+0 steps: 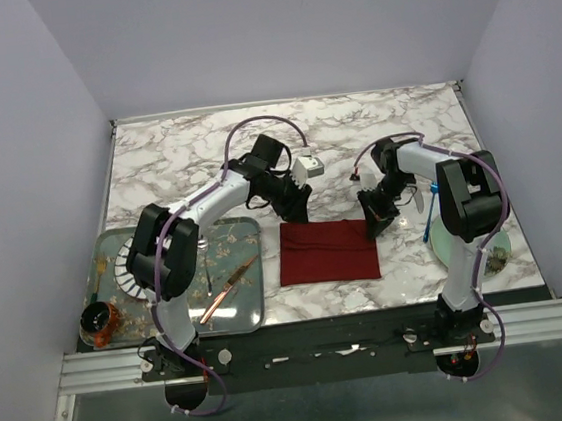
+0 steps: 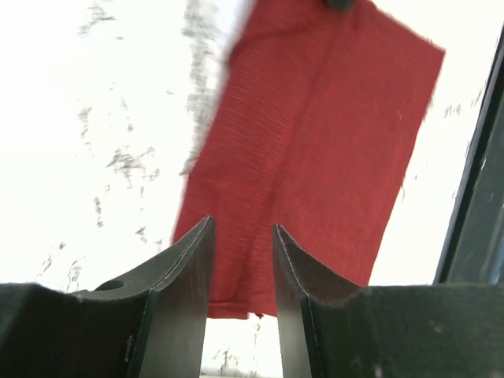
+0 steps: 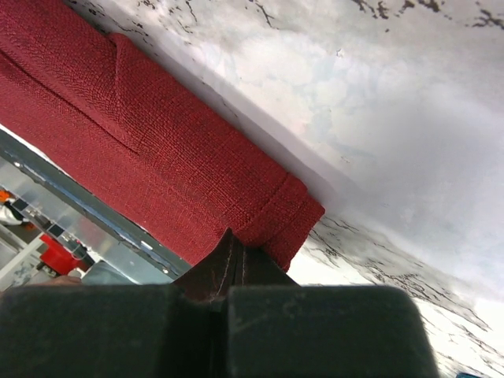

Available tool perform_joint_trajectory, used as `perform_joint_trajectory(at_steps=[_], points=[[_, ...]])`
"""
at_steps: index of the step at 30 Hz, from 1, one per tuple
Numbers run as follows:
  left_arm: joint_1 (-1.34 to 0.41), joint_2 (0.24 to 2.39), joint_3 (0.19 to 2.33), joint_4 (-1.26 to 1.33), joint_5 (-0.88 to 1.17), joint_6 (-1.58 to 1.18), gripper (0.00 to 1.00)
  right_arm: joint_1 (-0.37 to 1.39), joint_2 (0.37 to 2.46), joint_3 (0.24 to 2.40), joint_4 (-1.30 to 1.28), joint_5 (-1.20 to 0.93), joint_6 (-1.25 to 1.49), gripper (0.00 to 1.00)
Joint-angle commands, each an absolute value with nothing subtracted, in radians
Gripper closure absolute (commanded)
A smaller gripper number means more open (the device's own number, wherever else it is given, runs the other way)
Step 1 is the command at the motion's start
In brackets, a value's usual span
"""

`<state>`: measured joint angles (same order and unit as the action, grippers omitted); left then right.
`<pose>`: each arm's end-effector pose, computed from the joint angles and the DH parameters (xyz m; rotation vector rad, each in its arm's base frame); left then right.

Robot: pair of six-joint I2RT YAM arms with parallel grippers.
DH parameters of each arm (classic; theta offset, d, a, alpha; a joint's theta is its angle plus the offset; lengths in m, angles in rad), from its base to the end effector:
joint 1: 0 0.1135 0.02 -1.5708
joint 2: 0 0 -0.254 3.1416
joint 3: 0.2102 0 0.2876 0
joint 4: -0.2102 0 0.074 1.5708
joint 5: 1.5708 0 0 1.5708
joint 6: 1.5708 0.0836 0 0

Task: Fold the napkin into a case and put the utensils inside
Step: Smooth out the 2/3-rectangle-folded napkin at the center of the board.

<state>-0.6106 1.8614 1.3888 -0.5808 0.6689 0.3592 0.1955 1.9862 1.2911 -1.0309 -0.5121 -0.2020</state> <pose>0.3304 -0.2945 0.1609 1.3975 2.1490 -0.9648 0.3395 0.1090 0.0667 0.5138 -2.8494 -0.7586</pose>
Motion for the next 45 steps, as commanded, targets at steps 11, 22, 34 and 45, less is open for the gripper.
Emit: perform_joint_trajectory(at_steps=[11,22,34,45], points=[[-0.526,2.048,1.325,-0.454,0.669,-0.038,0.64,0.206,2.029,1.333,-0.994,-0.431,-0.204,0.99],[-0.486,1.846,1.207,-0.168,0.833,-0.137,0.57,0.224,2.0,1.299,-0.977,-0.388,-0.253,0.99],[-0.569,1.983,1.097,0.533,0.916,-0.941,0.35,0.241,1.99,1.29,-0.956,-0.354,-0.232,0.99],[-0.539,2.163,0.976,0.649,0.896,-1.072,0.37,0.241,1.993,1.292,-0.965,-0.339,-0.216,0.99]])
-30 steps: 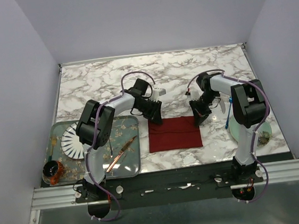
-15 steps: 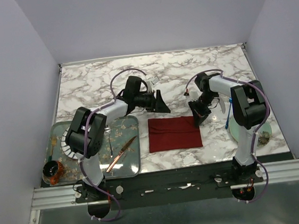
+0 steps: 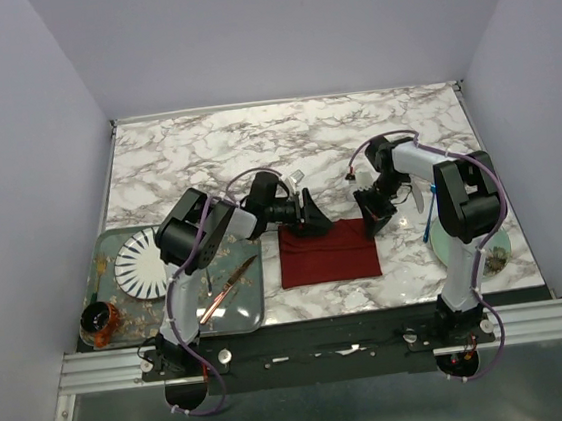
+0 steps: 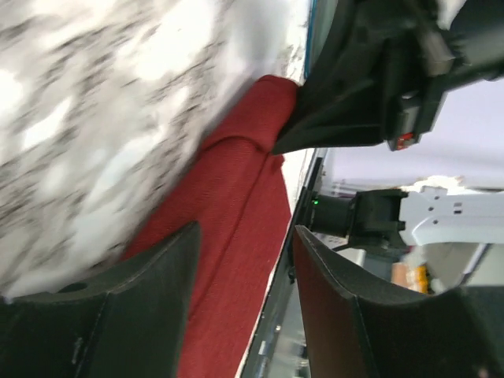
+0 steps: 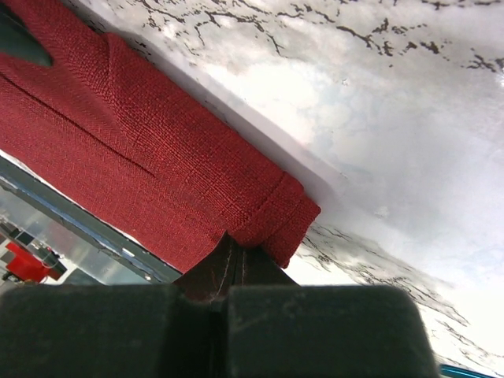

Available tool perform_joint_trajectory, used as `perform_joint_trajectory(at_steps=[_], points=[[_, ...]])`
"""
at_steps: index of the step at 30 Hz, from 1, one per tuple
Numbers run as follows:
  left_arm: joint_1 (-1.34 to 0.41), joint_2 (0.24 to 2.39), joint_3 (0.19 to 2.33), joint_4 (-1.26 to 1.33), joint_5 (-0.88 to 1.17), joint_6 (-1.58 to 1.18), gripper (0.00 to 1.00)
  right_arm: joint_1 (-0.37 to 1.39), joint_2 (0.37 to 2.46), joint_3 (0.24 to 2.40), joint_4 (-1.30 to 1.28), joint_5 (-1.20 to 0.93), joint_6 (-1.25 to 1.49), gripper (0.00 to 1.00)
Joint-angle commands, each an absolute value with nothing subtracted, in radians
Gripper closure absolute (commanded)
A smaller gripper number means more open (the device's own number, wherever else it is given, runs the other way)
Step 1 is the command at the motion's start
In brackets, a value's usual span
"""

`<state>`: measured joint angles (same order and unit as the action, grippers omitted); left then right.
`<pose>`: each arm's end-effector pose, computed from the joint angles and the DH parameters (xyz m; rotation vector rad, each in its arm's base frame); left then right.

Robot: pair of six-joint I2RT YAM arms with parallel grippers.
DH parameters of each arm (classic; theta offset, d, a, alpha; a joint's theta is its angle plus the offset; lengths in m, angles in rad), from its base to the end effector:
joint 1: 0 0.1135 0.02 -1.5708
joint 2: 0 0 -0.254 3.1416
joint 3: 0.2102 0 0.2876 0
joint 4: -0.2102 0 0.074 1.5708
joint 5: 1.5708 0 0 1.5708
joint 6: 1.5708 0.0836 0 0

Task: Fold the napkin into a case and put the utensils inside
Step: Smooth out the 2/3-rectangle-folded napkin at the center of the board.

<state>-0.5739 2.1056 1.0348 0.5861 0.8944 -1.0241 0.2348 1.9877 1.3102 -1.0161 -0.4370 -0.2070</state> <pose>0.3415 -0.2984 0.0551 0.1378 2.4292 -1.7928 0.3431 0.1185 0.0676 0.6059 -2.8816 -0.6512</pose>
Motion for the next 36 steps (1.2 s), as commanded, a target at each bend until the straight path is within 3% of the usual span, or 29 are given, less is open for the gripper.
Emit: perform_joint_trajectory(at_steps=[1,8,9,12,13,16,36], points=[[-0.532,2.187,0.976,0.628,0.897,-1.053,0.37,0.241,1.993,1.29,-0.965,-0.339,-0.218,0.99],[-0.505,2.149,0.986,0.716,0.989,-1.066,0.36,0.241,1.993,1.293,-0.971,-0.33,-0.221,0.99],[-0.511,2.034,0.985,0.68,0.992,-1.028,0.41,0.241,1.99,1.292,-0.974,-0.342,-0.218,0.99],[-0.526,1.994,1.017,0.562,0.911,-0.971,0.64,0.241,1.977,1.278,-0.974,-0.353,-0.212,0.99],[-0.54,1.994,1.023,0.557,0.893,-0.977,0.77,0.241,1.976,1.273,-0.974,-0.353,-0.212,0.99],[-0.572,2.017,1.06,0.563,0.845,-1.011,0.88,0.242,1.968,1.262,-0.976,-0.354,-0.21,0.99],[-0.709,2.276,1.252,0.414,0.675,-1.04,0.92,0.241,1.968,1.299,-0.982,-0.356,-0.206,0.99]])
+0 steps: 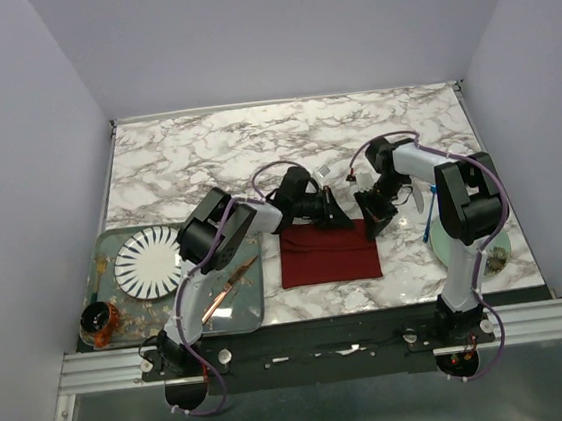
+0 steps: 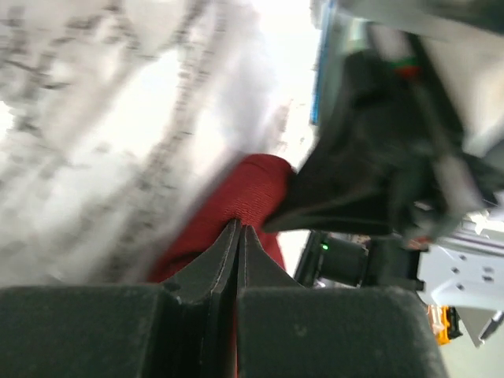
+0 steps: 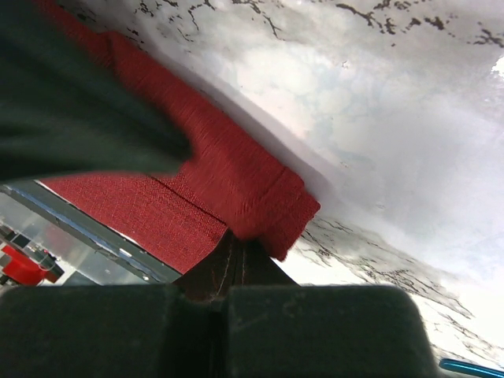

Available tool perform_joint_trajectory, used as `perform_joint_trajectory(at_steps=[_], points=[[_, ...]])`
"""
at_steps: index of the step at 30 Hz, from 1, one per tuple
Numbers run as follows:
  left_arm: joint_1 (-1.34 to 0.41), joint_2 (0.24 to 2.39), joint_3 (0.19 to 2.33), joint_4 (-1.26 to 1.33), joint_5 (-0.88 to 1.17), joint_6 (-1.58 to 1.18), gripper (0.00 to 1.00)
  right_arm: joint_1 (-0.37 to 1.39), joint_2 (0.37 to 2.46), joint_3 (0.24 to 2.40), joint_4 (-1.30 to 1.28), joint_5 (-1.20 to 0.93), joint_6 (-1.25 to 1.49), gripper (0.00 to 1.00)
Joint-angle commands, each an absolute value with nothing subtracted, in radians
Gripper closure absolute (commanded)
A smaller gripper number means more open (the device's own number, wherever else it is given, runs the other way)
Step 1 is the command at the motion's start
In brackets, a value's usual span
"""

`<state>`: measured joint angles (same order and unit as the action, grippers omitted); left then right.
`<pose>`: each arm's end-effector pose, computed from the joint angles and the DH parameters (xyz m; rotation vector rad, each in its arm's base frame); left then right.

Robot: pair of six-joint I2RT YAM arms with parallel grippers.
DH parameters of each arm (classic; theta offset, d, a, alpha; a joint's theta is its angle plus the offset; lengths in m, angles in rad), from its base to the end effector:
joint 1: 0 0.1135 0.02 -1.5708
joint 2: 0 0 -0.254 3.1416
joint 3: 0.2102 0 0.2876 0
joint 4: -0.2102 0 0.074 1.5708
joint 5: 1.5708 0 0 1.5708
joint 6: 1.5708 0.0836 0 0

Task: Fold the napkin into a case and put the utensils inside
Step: Smooth out the 2/3-rectangle-folded napkin at the center of the board.

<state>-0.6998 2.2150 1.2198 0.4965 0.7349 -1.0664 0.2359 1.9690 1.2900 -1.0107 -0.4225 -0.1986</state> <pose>0.3429 -0.3620 0.0483 0.1032 2.4834 -1.7043 0.3393 0.1168 0.0685 0.5993 -2.8897 -0.6294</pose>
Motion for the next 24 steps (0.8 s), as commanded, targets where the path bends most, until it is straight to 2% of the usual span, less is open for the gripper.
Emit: perform_joint_trajectory(at_steps=[1,4,5,7,8,11,16,24], points=[[-0.709,2.283,1.25,0.402,0.67,-1.034,0.93,0.241,1.965,1.298,-0.982,-0.356,-0.206,0.99],[-0.704,2.287,1.223,0.428,0.683,-1.034,0.91,0.241,1.96,1.298,-0.982,-0.345,-0.21,0.99],[-0.7,2.281,1.2,0.457,0.692,-1.037,0.84,0.241,1.962,1.298,-0.982,-0.336,-0.212,0.99],[-0.69,2.237,1.178,0.526,0.719,-1.025,0.77,0.241,1.965,1.298,-0.982,-0.327,-0.219,0.99],[-0.687,2.218,1.158,0.538,0.729,-1.008,0.69,0.241,1.965,1.299,-0.983,-0.324,-0.222,0.99],[-0.664,2.134,1.119,0.543,0.749,-0.94,0.61,0.241,1.967,1.304,-0.982,-0.307,-0.235,0.99],[-0.624,2.057,1.052,0.661,0.793,-1.005,0.6,0.241,1.965,1.316,-0.986,-0.304,-0.241,0.99],[-0.687,2.124,1.143,0.643,0.756,-1.058,0.72,0.241,1.963,1.308,-0.988,-0.313,-0.238,0.99]])
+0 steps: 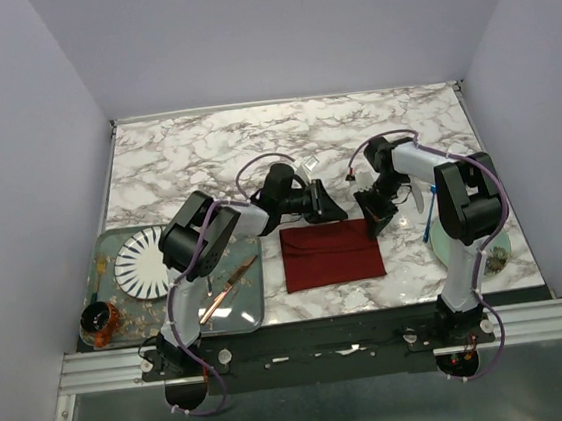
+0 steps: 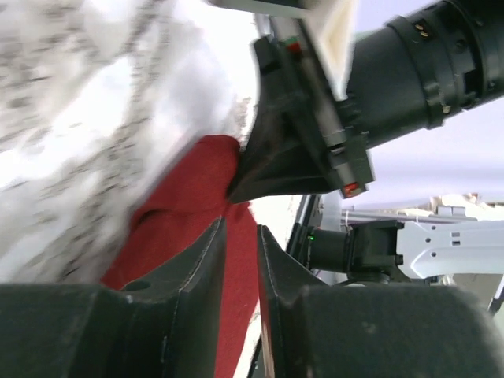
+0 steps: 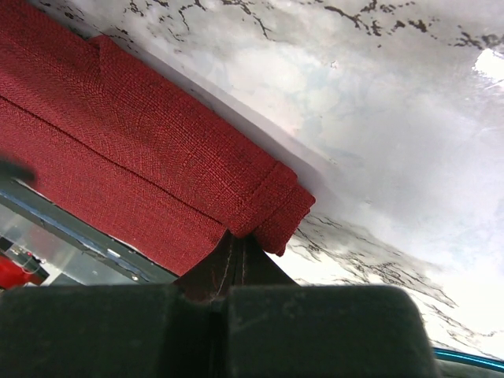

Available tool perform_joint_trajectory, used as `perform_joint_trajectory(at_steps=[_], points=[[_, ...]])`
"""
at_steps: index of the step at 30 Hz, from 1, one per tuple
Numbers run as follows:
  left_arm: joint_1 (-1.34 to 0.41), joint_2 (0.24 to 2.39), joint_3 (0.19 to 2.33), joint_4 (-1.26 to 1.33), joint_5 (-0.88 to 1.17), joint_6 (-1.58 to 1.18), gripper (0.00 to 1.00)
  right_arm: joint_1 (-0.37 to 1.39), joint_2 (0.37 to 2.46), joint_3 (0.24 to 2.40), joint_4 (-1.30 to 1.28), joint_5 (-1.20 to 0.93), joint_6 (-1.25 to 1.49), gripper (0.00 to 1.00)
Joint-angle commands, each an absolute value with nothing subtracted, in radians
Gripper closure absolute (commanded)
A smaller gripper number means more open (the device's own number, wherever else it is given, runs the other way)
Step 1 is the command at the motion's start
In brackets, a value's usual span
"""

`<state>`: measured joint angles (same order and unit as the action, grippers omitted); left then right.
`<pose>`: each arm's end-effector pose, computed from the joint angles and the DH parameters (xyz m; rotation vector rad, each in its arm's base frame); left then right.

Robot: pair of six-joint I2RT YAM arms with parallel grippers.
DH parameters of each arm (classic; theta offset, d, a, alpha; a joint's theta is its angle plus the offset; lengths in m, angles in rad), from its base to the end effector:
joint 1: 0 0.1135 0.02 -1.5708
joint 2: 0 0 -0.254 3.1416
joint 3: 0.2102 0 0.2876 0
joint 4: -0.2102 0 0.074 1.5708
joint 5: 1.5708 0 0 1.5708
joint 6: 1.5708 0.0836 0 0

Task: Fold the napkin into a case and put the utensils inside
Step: Smooth out the 2/3-rectangle-folded napkin at the center of the board.

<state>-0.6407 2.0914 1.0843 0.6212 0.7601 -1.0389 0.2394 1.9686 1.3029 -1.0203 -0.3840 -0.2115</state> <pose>0.3440 -0.3283 0.0775 0.1484 2.3303 -1.7314 0.3416 0.1156 0.0706 0.6310 -2.9003 -0.5745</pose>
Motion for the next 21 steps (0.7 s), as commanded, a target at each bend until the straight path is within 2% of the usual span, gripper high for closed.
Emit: perform_joint_trajectory(at_steps=[1,8,10,11,12,13,15,21], points=[[-0.693,2.137,1.152,0.625,0.75,-1.058,0.75,0.241,1.963,1.31,-0.989,-0.313,-0.236,0.99],[-0.684,2.249,1.18,0.45,0.703,-0.982,0.81,0.241,1.948,1.322,-1.008,-0.333,-0.233,0.97],[-0.68,2.261,1.174,0.422,0.696,-0.966,0.82,0.239,1.931,1.341,-1.046,-0.368,-0.25,0.85],[-0.678,2.264,1.17,0.408,0.693,-0.944,0.82,0.236,1.909,1.351,-1.064,-0.388,-0.258,0.77],[-0.678,2.264,1.167,0.397,0.692,-0.939,0.83,0.232,1.893,1.371,-1.101,-0.434,-0.264,0.63],[-0.678,2.263,1.166,0.391,0.687,-0.933,0.83,0.226,1.875,1.38,-1.117,-0.46,-0.287,0.59],[-0.678,2.263,1.163,0.382,0.684,-0.919,0.84,0.204,1.824,1.4,-1.149,-0.507,-0.307,0.52],[-0.678,2.267,1.177,0.354,0.683,-0.897,0.84,0.169,1.824,1.471,-1.168,-0.696,-0.33,0.51]])
